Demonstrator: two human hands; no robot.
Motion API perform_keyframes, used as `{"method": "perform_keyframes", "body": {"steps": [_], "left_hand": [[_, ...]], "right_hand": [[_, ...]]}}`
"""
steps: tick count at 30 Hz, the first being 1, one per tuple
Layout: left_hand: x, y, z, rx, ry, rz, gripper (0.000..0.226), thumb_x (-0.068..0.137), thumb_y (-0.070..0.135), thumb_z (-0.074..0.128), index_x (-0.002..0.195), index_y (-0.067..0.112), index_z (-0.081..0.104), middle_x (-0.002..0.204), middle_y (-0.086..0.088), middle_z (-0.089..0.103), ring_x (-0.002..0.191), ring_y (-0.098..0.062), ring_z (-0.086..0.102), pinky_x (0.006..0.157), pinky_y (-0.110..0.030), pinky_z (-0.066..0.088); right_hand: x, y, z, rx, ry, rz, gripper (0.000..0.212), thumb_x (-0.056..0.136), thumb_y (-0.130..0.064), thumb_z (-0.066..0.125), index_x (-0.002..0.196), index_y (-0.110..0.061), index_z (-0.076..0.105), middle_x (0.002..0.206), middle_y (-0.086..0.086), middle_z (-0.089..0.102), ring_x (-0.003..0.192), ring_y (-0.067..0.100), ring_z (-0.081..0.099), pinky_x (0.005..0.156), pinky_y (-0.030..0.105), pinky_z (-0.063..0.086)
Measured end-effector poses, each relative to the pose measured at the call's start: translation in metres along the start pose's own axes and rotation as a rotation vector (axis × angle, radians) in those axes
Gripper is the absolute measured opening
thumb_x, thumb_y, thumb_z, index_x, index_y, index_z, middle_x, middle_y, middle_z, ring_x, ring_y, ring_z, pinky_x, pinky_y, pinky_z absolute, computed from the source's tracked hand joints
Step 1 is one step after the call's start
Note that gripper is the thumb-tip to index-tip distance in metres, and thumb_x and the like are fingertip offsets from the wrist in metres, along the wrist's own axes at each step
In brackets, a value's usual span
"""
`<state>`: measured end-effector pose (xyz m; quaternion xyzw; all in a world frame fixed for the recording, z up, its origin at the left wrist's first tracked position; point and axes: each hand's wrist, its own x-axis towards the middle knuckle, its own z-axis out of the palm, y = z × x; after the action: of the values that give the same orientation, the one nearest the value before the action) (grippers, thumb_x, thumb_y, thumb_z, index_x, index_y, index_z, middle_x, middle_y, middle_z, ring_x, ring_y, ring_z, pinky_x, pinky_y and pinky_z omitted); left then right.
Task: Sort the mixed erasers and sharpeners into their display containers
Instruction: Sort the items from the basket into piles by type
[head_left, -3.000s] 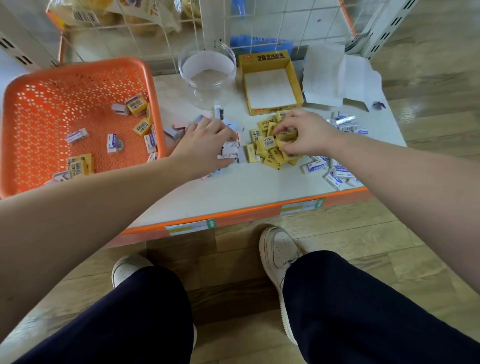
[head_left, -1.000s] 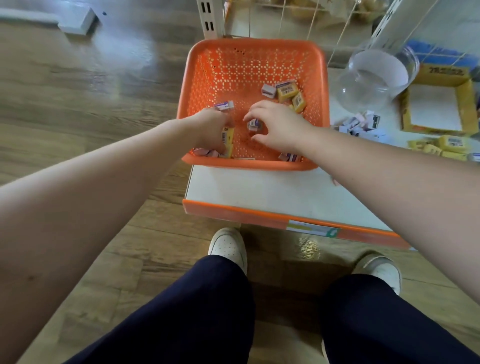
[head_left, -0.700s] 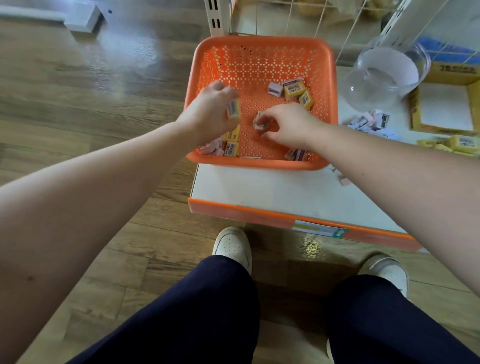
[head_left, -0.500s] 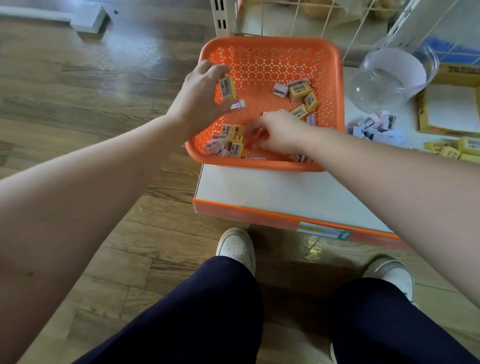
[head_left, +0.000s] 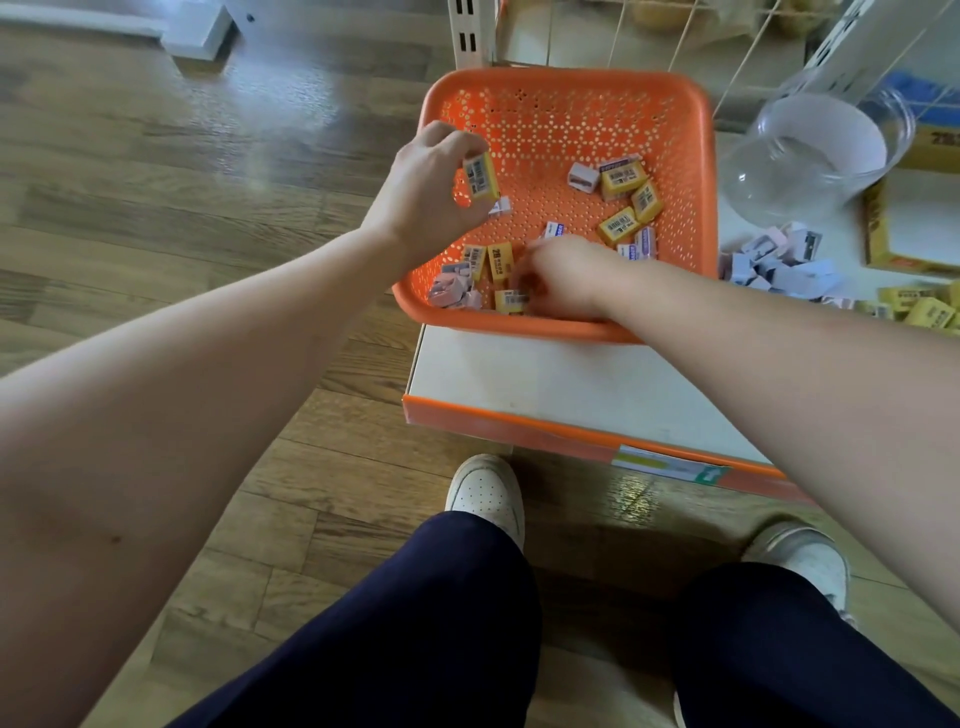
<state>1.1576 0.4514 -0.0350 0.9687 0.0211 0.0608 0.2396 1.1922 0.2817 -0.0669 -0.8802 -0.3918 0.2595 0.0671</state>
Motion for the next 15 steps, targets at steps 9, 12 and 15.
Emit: {"method": "perform_keyframes", "body": {"steps": [9, 12, 15], "left_hand": [[-0.002, 0.012, 0.006, 0.077, -0.073, 0.031, 0.053, 0.082, 0.031, 0.067, 0.130, 0.014, 0.053, 0.128, -0.005, 0.052, 0.114, -0.019, 0.052, 0.096, -0.034, 0.044], [-0.001, 0.024, 0.010, 0.070, -0.108, 0.042, 0.053, 0.081, 0.029, 0.068, 0.130, 0.012, 0.053, 0.127, -0.006, 0.051, 0.114, -0.019, 0.051, 0.095, -0.029, 0.041], [0.002, 0.036, 0.016, 0.053, -0.127, 0.045, 0.053, 0.080, 0.025, 0.069, 0.128, 0.010, 0.053, 0.125, -0.008, 0.051, 0.114, -0.020, 0.050, 0.093, -0.020, 0.035]], "right_hand": [[-0.028, 0.025, -0.023, -0.154, 0.124, 0.108, 0.028, 0.082, -0.032, 0.064, 0.087, -0.004, 0.061, 0.080, 0.010, 0.059, 0.071, 0.027, 0.056, 0.058, 0.030, 0.042], [-0.038, 0.037, -0.031, -0.148, 0.263, 0.080, 0.029, 0.082, -0.028, 0.058, 0.098, -0.004, 0.063, 0.091, 0.014, 0.064, 0.081, 0.031, 0.059, 0.067, 0.037, 0.051], [-0.054, 0.052, -0.040, -0.154, 0.380, 0.078, 0.035, 0.086, -0.026, 0.055, 0.112, -0.003, 0.060, 0.110, 0.018, 0.062, 0.099, 0.032, 0.055, 0.087, 0.041, 0.047]]}}
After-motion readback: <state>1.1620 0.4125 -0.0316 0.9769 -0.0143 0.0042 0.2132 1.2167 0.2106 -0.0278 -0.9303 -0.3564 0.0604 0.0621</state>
